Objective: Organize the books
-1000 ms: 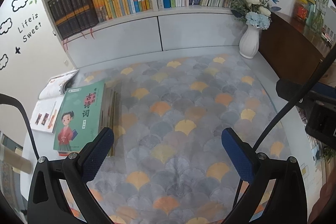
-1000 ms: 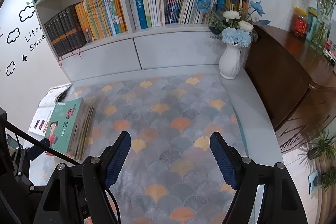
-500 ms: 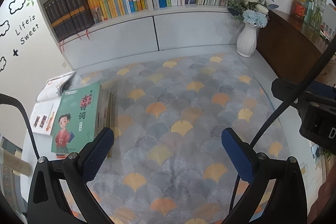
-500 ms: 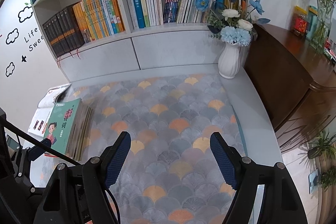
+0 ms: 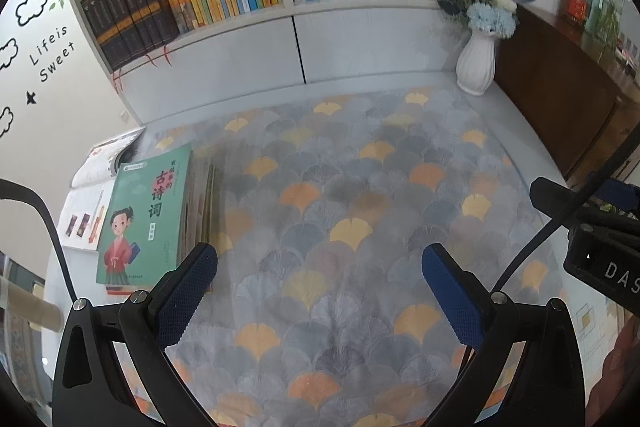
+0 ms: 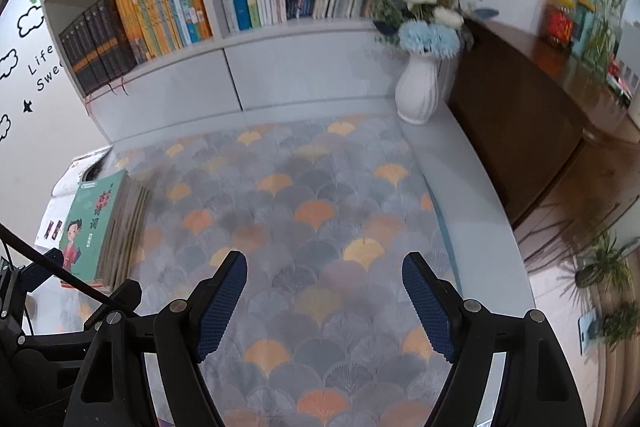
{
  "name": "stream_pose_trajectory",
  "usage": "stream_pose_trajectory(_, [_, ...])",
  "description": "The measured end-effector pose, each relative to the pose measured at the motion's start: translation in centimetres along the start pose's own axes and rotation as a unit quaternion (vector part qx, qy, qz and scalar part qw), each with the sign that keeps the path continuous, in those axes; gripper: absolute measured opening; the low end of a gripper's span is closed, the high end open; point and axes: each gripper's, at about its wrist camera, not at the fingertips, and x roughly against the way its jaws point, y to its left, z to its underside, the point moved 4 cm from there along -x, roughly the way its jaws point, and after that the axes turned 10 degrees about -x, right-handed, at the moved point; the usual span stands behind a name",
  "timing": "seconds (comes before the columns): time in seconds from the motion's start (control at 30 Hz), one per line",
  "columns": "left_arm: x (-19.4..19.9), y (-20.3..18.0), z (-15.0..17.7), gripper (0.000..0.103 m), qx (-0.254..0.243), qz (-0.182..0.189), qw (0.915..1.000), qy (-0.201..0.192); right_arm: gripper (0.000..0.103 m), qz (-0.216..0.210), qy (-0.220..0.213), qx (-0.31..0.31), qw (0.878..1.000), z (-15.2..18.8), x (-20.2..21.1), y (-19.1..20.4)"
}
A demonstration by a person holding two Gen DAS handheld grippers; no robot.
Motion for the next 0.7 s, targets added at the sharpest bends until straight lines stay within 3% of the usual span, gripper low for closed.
stream_pose_trajectory(0.4, [-4.2, -1.2, 2.2, 0.102, -0.021, -0.009, 0.9984, 0.052, 0.078, 0.006, 0.025, 0.023, 0.999, 3.4, -4.2, 0.3])
stream_pose_trajectory(0.57, [-6.3, 0.3, 4.1, 0.102, 0.002, -0.028, 0.9974, 0.066, 0.078, 0.005, 0.043, 0.022, 0.999, 5.2, -6.9, 0.5])
stream_pose_trajectory(0.7, [-9.3, 2.0, 5.5, 0.102, 0.032, 0.013, 0.9952, 0.092, 0.078, 0.016, 0.058, 0.000, 0.998, 6.9, -9.1, 0.4])
